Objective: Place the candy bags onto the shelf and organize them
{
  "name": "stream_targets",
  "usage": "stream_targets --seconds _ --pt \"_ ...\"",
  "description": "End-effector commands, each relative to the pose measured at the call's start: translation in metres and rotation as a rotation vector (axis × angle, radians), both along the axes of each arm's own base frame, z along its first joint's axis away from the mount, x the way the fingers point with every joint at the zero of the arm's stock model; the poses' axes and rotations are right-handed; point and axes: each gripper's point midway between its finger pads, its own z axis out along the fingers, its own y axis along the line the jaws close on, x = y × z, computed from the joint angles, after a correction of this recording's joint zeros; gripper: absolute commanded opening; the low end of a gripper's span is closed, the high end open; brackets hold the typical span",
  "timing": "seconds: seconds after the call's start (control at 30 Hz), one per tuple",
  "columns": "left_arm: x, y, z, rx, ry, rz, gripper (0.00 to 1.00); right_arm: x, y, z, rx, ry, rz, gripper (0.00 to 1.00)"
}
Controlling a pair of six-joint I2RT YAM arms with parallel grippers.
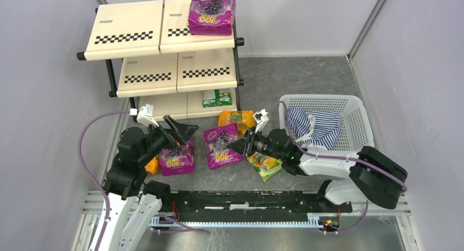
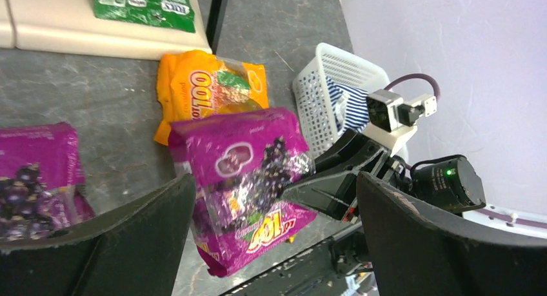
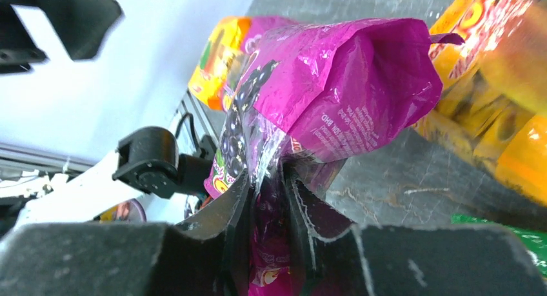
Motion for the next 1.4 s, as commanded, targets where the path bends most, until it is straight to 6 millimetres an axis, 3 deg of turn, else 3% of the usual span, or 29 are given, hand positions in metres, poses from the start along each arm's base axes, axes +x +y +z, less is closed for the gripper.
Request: stream_targets --seconds 0.0,0.27,0.43,0.7,0.9,1.1,1.37 --pt "0.003 -0.015 0.006 -0.134 0.025 -0.038 1.0 0.018 -0.01 0.073 0.206 -0.106 -0.072 0.08" --pt "0.003 -0.04 0.003 -0.326 0.057 -0.137 1.0 0.04 -0.036 0.114 0.355 -0.091 -0.212 0.09" --pt "0.004 -0.049 0.002 -0.463 0.049 -0.184 1.0 0.042 -0.039 0.135 0.468 -0.065 -0.233 0.09" --pt "0.01 -0.054 -0.015 -0.5 0.088 -0.17 1.0 0.057 -0.05 0.161 0.558 -0.077 -0.325 0.09" --pt "0.012 -0.071 -0.015 -0.575 0.092 -0.212 1.0 0.061 -0.05 0.18 0.616 -0.09 -0.33 0.09" --pt "0.014 -0.1 -0.007 -0.594 0.081 -0.272 1.0 0.06 -0.05 0.191 0.644 -0.1 -0.32 0.09" --pt "0.025 -0.103 -0.005 -0.646 0.096 -0.224 1.0 0.057 -0.058 0.194 0.666 -0.099 -0.335 0.09"
